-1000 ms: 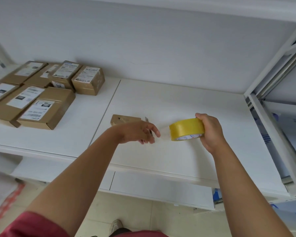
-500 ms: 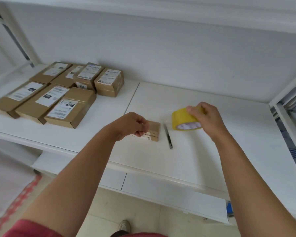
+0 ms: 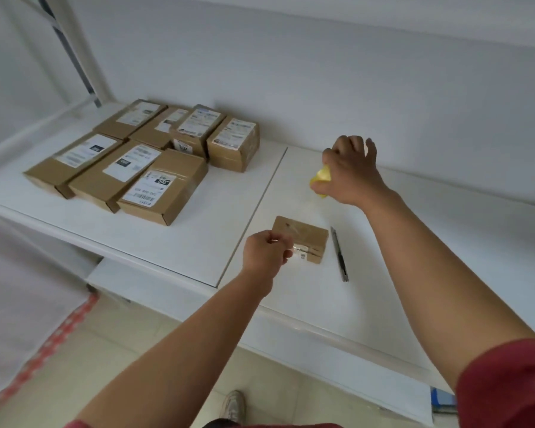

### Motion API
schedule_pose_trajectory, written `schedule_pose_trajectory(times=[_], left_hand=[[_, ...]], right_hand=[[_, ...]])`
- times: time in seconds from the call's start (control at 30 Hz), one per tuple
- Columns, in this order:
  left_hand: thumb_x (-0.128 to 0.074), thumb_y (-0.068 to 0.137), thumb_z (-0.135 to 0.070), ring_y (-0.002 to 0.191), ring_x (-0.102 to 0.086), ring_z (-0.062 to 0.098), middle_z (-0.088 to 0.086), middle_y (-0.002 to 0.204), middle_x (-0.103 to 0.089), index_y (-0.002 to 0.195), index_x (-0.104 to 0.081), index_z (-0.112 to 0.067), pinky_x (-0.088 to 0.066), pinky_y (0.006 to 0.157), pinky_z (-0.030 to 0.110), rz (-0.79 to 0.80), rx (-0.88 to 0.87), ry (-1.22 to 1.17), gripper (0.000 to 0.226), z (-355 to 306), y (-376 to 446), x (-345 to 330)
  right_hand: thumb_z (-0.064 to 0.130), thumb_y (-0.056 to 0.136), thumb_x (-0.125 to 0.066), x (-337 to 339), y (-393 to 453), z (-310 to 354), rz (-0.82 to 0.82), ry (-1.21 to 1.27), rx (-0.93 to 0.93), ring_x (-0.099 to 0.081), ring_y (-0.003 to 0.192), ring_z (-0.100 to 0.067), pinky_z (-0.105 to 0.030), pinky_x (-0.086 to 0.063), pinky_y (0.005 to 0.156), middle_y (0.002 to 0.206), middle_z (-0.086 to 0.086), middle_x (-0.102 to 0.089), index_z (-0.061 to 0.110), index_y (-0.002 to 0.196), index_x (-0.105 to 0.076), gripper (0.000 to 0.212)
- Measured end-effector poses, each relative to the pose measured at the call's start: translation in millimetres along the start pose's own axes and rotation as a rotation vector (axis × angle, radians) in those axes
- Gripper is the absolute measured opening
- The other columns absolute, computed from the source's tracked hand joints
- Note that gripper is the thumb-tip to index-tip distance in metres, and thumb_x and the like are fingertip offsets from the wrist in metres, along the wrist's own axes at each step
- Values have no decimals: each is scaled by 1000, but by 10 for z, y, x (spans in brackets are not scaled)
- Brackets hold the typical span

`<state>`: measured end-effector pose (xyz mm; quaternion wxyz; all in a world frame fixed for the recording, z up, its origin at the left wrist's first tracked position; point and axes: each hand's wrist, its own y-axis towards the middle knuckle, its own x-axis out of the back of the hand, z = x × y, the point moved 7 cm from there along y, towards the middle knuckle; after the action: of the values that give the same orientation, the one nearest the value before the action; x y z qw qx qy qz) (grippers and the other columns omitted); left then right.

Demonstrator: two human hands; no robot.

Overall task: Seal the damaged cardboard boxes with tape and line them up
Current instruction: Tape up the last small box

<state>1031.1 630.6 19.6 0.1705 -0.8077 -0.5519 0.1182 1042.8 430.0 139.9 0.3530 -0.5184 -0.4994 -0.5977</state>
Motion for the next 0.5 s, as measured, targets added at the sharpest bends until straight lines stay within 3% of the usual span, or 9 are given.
schedule_pose_trajectory(times=[0.07, 0.13, 0.23, 0.4, 0.5], left_hand=[[-73, 86, -9, 49, -58, 5, 1, 72, -67, 84, -66, -10, -51, 54, 20, -26, 34, -89, 7, 39, -16, -49], [-79, 83, -14, 50, -58, 7, 5, 79, -67, 95, -59, -12, -50, 53, 20, -78, 88, -213, 23, 94, 9, -61], [-82, 80, -15, 57, -57, 12, 7, 82, -64, 90, -49, -15, -50, 54, 21, -140, 155, -319, 35, 174, 67, -50], [-80, 83, -16, 60, -57, 15, 16, 98, -71, 82, -46, -14, -52, 57, 24, -178, 226, -337, 34, 340, 150, -109], [-79, 83, -27, 61, -60, 15, 15, 97, -71, 87, -47, -13, -51, 53, 24, -161, 241, -275, 36, 381, 208, -128]], right_hand=[[42, 75, -67, 2, 117, 116, -5, -46, 55, -31, 122, -34, -66, -11, 113, 115, -11, -41, 7, 106, -57, 47], [38, 74, -68, 2, 220, 215, -2, -93, 100, -32, 124, -35, -68, -11, 112, 119, -13, -42, 6, 107, -57, 48], [39, 73, -68, -33, 329, 295, 20, -139, 137, -31, 125, -35, -68, -11, 112, 120, -14, -42, 7, 108, -56, 49], [40, 74, -69, -197, 383, 323, 47, -168, 180, -31, 124, -34, -64, -11, 114, 119, -13, -41, 7, 111, -55, 51], [39, 76, -67, -282, 388, 280, 63, -164, 165, -30, 125, -34, -62, -10, 114, 121, -13, -41, 7, 112, -55, 50]])
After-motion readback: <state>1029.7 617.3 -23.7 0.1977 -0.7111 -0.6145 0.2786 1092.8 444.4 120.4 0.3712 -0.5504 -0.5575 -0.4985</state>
